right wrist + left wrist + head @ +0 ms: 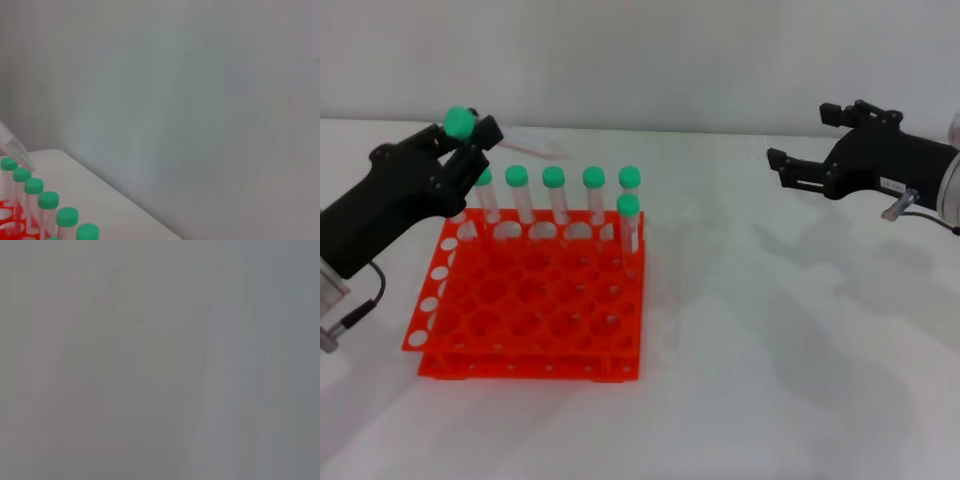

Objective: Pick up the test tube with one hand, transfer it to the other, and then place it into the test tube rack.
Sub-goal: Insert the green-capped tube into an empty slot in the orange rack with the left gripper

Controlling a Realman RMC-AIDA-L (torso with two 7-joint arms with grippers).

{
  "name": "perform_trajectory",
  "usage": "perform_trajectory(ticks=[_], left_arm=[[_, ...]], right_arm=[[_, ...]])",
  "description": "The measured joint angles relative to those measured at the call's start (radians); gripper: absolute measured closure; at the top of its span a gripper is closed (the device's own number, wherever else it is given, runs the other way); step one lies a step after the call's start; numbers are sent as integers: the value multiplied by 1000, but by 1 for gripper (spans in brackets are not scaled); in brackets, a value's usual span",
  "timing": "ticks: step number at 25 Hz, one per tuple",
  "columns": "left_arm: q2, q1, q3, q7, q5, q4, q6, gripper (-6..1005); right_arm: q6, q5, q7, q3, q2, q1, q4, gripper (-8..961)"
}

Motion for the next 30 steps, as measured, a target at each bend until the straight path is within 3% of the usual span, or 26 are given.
perform_trajectory(ticks=[7, 15, 30], left_arm=[[1, -31, 1, 4, -29, -108, 0, 792], [4, -79, 1, 8, 30, -188, -16, 791], [-4, -83, 2, 68, 23, -284, -26, 792]], right_arm=[[-5, 12, 6, -28, 2, -7, 4, 90], [-5, 17, 7, -40, 2, -6, 9, 92], [-5, 18, 33, -32, 1, -2, 11, 93]])
